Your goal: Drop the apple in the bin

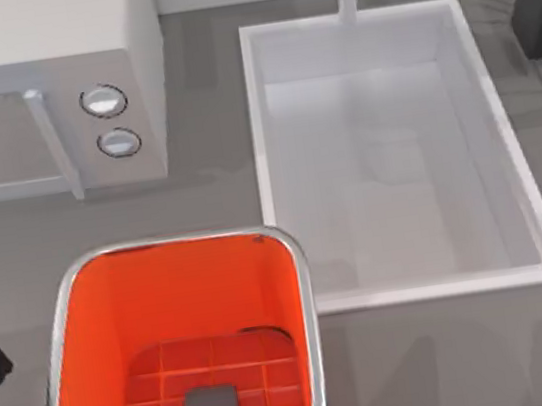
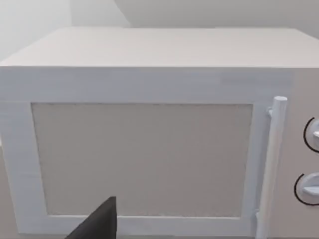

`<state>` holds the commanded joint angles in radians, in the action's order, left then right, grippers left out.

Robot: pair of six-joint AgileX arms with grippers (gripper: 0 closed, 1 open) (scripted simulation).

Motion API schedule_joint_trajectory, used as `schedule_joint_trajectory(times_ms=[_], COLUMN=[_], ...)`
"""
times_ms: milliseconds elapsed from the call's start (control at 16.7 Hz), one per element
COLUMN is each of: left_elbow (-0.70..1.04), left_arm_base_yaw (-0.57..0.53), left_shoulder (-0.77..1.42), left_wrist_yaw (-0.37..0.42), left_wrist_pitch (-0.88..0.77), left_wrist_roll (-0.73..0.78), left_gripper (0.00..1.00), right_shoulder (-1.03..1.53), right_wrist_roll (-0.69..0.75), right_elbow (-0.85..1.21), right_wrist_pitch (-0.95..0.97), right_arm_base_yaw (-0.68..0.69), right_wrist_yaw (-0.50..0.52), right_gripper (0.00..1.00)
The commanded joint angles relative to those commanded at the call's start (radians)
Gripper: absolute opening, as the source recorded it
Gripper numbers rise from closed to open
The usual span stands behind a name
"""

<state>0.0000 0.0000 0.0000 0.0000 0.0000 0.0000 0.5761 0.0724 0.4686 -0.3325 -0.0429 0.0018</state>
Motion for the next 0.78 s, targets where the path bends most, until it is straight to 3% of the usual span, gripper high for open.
schedule_joint_trajectory(times_ms=[420, 780], left_elbow=[0.0, 0.0], left_arm_base_yaw=[0.0, 0.0], left_shoulder=[0.0, 0.0], left_wrist_yaw=[0.0, 0.0], left_wrist_pitch=[0.0, 0.0], left_wrist_roll=[0.0, 0.0], left_gripper=[1.0, 1.0], right_shoulder=[0.76, 1.218], right_wrist_roll=[0.08, 0.135], right_elbow=[0.499, 0.847], right_wrist_pitch=[-0.391, -0.645], right_arm_base_yaw=[-0.046, -0.077], right_wrist_yaw=[-0.002, -0.001], right_gripper=[1.0, 1.0])
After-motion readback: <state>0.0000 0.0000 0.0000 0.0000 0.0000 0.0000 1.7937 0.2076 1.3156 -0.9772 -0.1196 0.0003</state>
